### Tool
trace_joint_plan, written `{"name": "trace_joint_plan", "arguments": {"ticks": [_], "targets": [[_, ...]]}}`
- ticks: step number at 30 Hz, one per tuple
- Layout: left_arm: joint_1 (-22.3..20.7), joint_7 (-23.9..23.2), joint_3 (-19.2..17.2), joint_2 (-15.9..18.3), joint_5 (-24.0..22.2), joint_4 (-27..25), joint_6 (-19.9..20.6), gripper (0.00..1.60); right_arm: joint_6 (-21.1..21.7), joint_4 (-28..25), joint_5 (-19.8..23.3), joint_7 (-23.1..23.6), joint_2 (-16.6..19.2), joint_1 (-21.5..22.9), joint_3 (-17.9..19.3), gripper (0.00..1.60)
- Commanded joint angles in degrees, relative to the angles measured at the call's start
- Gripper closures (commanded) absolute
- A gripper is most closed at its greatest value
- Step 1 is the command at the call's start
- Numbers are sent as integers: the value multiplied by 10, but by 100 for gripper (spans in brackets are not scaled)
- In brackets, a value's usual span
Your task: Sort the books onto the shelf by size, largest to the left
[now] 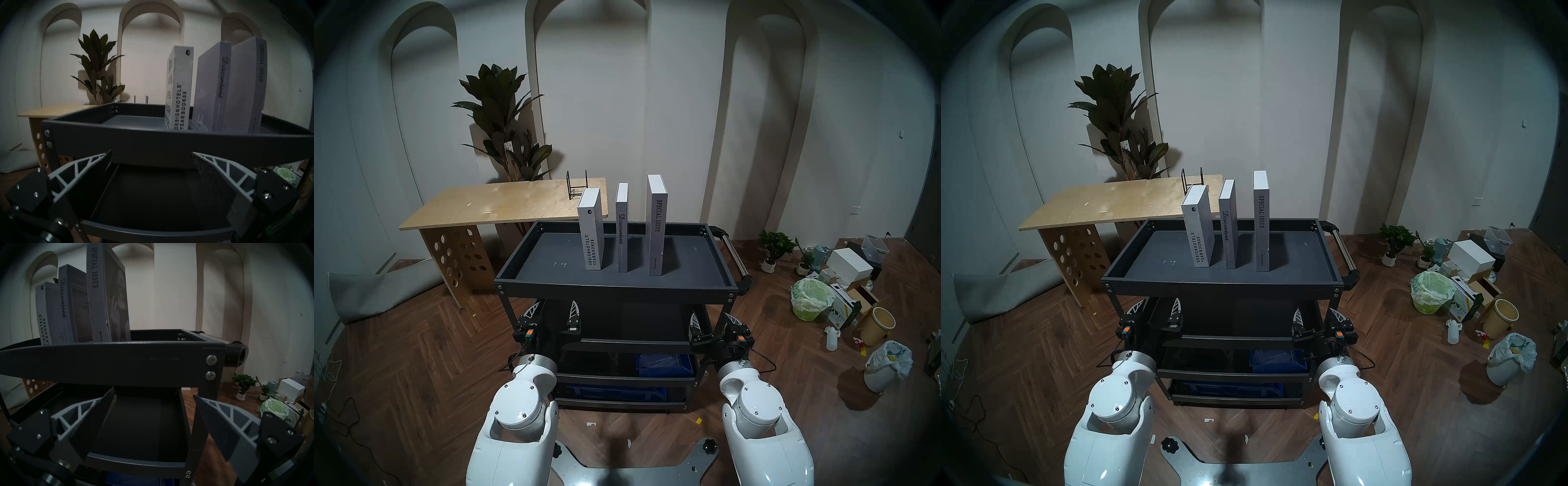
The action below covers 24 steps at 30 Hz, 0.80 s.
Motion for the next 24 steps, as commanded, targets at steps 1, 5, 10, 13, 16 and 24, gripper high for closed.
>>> {"name": "trace_joint_plan", "arguments": {"ticks": [1,5,10,13,16,24], "targets": [[-8,-11,26,-1,-4,-65,1,0,-24,-65,12,5,7,-10,18,0],[-19,2,60,10,-19,-94,27,0,-26,-91,14,6,16,-8,36,0],[-51,25,110,27,-20,-103,60,0,-23,-96,18,2,23,2,61,0],[-79,51,139,34,-29,-98,87,0,-23,-93,24,5,25,6,73,0],[-92,76,161,39,-38,-98,101,0,-27,-89,30,9,30,9,83,0],[-138,133,211,44,-41,-90,109,0,-32,-75,44,13,39,30,108,0]]}}
